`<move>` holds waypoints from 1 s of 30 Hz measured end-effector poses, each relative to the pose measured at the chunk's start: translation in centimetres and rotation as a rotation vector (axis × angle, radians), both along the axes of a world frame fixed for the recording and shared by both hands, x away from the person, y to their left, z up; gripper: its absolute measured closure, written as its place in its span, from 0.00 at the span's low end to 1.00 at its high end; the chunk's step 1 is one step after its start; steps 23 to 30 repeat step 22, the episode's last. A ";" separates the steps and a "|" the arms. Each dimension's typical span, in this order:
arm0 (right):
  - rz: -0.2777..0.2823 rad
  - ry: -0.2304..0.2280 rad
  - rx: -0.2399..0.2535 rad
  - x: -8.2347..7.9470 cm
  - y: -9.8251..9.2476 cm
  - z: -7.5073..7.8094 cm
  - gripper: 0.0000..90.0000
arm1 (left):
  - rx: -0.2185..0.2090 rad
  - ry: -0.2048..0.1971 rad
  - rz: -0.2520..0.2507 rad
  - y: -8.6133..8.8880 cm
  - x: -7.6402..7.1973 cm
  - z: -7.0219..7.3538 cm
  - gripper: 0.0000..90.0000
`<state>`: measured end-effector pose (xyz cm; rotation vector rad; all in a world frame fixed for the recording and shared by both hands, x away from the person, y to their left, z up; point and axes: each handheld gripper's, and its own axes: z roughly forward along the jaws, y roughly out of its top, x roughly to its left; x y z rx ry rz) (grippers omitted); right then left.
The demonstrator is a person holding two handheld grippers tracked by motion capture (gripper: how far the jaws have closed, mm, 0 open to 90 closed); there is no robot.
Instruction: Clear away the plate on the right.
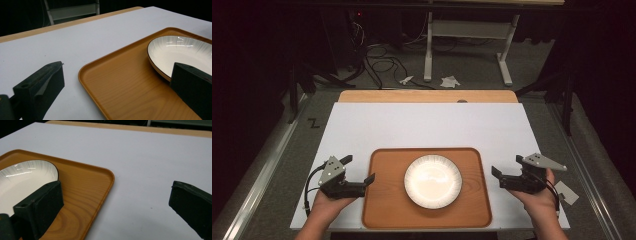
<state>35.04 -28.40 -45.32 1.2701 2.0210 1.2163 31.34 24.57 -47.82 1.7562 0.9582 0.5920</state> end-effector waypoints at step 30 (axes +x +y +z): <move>-0.028 0.008 0.023 0.3 -2.2 -1.4 0.00 | -0.004 -0.015 0.013 -0.3 0.0 0.0 0.00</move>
